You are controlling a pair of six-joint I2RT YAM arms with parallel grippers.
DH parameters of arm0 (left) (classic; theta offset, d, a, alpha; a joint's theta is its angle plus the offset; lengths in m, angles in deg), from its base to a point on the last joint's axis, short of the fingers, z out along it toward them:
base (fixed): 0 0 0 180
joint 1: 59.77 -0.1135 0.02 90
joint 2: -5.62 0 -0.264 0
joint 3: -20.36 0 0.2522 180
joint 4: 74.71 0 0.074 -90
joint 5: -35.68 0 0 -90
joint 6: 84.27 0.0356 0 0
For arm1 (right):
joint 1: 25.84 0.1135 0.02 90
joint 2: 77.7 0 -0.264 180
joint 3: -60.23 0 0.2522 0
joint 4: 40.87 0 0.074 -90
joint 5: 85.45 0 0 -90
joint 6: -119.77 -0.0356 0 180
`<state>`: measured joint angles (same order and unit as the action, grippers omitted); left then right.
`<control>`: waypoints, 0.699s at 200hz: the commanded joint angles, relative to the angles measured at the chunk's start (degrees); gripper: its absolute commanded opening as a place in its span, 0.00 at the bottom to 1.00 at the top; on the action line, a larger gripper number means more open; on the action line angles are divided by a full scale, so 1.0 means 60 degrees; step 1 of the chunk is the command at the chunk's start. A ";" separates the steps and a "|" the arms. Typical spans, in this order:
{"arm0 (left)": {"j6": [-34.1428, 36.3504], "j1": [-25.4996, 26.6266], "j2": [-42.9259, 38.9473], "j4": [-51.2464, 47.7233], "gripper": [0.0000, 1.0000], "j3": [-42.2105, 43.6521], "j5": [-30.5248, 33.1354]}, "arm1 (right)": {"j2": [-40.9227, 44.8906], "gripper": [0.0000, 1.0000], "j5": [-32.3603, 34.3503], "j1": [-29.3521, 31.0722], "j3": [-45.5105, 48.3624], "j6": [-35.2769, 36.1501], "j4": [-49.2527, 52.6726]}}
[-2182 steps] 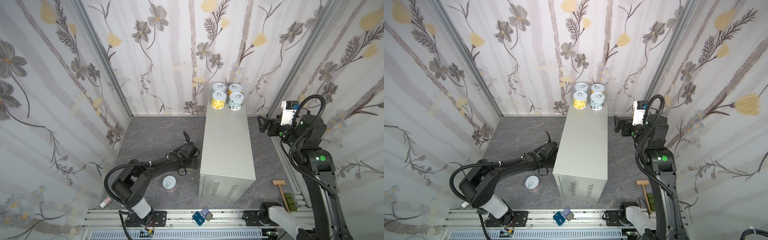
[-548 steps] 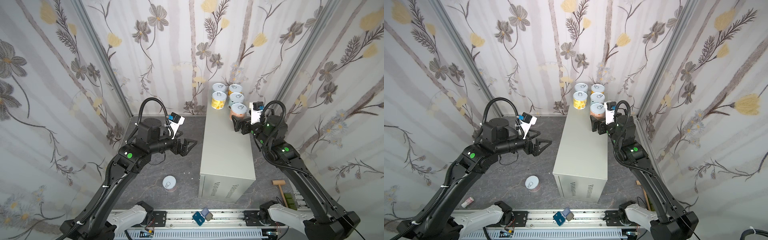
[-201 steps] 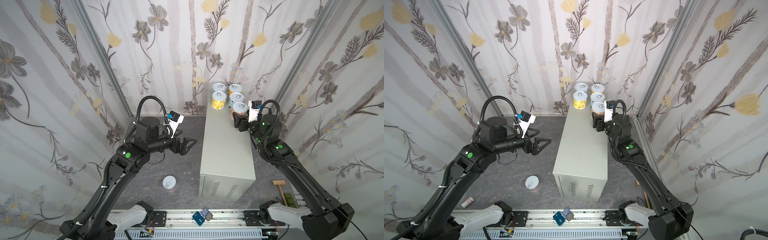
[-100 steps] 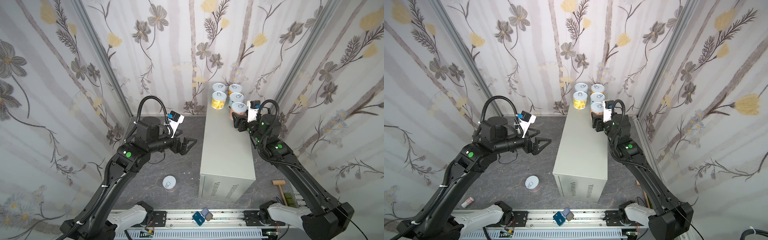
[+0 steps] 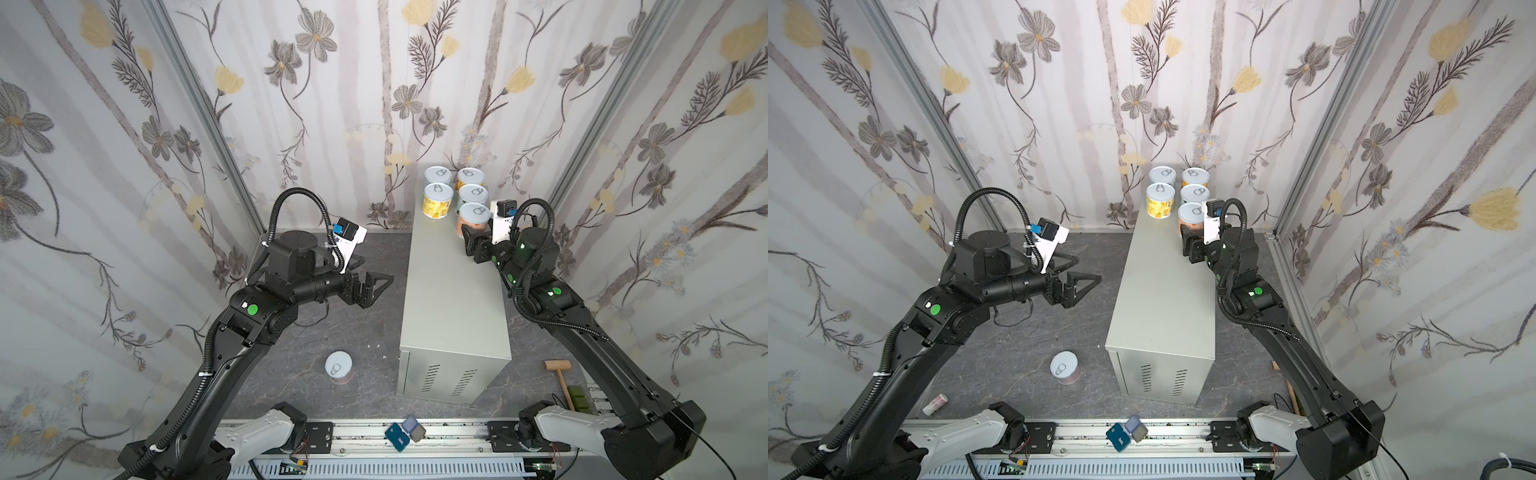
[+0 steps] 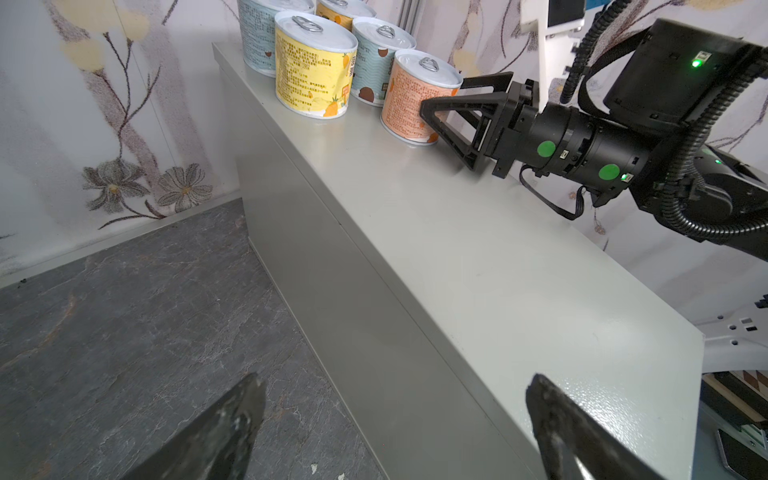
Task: Place and organize the canned foods onto the counter
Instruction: 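Hold the orange-labelled can against the pale blue can with the right gripper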
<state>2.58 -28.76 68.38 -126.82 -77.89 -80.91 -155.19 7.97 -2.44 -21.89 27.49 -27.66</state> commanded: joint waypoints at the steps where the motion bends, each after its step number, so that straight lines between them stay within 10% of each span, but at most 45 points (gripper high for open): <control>1: 0.0014 -0.0012 -0.0005 0.0122 1.00 -0.0069 -0.0047 | 0.0093 0.73 0.0206 0.0011 0.0025 0.0116 -0.0420; 72: 0.0037 -0.0018 -0.0027 0.0136 1.00 -0.0054 -0.0053 | 0.0158 0.74 0.0260 -0.0018 0.0044 0.0144 -0.0391; 140: 0.0040 -0.0012 -0.0051 0.0111 1.00 -0.0054 -0.0066 | -0.0271 0.95 0.0334 0.0026 -0.0220 -0.0117 -0.0564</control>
<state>2.58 -28.76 68.36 -126.82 -77.91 -80.91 -155.87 8.58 -2.55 -22.13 27.64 -27.82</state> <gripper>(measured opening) 0.997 0.946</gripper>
